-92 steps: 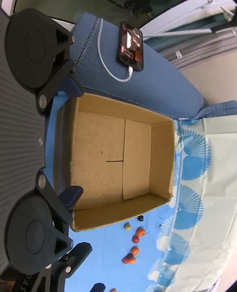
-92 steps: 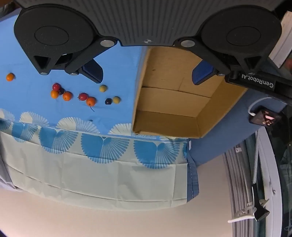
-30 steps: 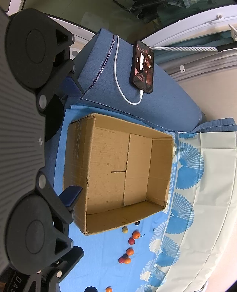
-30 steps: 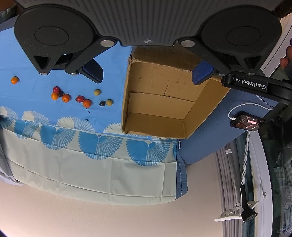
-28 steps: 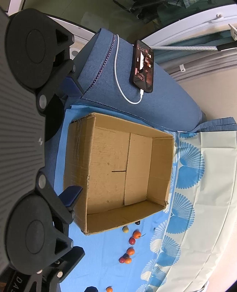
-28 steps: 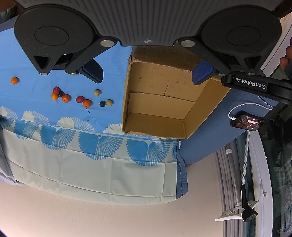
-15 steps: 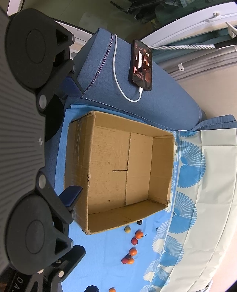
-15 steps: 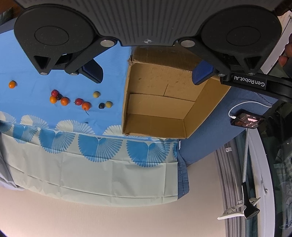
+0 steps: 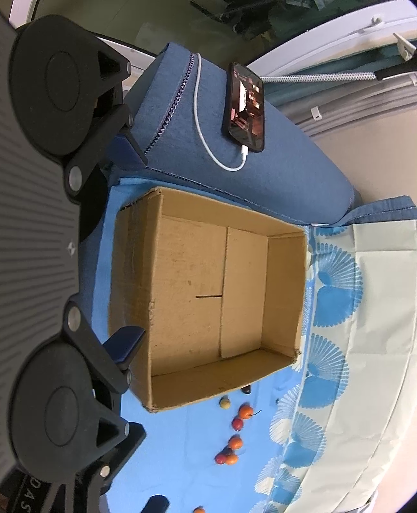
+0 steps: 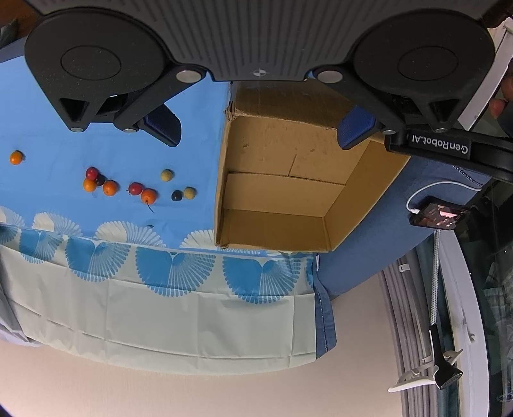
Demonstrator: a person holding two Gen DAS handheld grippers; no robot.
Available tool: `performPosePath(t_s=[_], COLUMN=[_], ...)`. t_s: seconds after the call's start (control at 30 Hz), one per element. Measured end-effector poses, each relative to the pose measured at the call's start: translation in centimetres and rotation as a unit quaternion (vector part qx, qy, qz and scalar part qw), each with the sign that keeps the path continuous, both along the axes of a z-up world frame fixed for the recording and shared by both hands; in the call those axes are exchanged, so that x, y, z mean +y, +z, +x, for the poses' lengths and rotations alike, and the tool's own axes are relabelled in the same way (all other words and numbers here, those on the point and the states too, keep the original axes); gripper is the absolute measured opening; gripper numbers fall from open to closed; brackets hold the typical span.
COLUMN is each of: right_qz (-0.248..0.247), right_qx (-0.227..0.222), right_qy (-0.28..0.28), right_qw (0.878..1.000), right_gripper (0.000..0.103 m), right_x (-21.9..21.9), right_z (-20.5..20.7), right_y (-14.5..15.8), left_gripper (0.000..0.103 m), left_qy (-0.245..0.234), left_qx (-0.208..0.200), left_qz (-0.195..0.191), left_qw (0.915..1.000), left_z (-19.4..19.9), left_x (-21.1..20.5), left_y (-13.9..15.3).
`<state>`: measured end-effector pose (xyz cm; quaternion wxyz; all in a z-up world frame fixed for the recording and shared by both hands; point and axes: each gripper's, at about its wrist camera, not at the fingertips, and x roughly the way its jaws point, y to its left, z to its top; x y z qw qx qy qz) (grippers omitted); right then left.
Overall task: Organize fruits
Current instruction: 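Grasp the yellow fruit with the left tool while the right tool grasps an orange tangerine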
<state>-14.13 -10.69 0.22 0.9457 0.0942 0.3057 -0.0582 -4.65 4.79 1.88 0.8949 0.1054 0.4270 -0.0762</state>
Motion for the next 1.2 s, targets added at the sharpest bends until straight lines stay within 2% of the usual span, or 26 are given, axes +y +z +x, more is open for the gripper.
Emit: performPosePath(t_s=[0.17,0.3,0.67,0.8,1.0,1.13,1.2], right_qz=[0.006,0.004,0.012,0.008,0.001,0.025,0.034], right_qx=[-0.005,-0.019,-0.037,-0.032,-0.012,0.009,0.015], right_qy=[-0.019,-0.043,-0.168,-0.230,-0.315,-0.359,-0.380], right_qw=[1.000,0.999,0.985,0.973,0.949,0.933,0.924], right_gripper=[0.103,0.103,0.103,0.103,0.103,0.103,0.103], right_x=[-1.5,-3.7,-14.2,-18.9,-26.2,-31.8,-34.9], right_z=[0.4,0.4,-1.0,-2.2,-4.1,-3.7,-2.9], right_y=[-0.3,-0.6,-2.7,-4.5,-8.4,-11.6,-13.3], left_gripper=[0.103,0.103,0.103,0.103,0.103,0.103,0.103], left_qy=[-0.011,-0.041,-0.111,-0.153,-0.205,-0.210,-0.211], left_qx=[-0.011,0.007,0.022,0.034,0.047,0.049,0.069], left_qz=[0.000,0.010,-0.018,-0.013,-0.074,-0.062,-0.050], left_qw=[0.9999,0.9991,0.9934,0.9875,0.9748,0.9745,0.9738], left_z=[0.4,0.9,1.8,2.1,3.8,6.0,7.9], left_x=[-0.9,-3.0,-11.5,-16.2,-23.1,-28.3,-31.0], left_y=[-0.1,-0.6,-1.4,-2.3,-4.4,-7.1,-9.2])
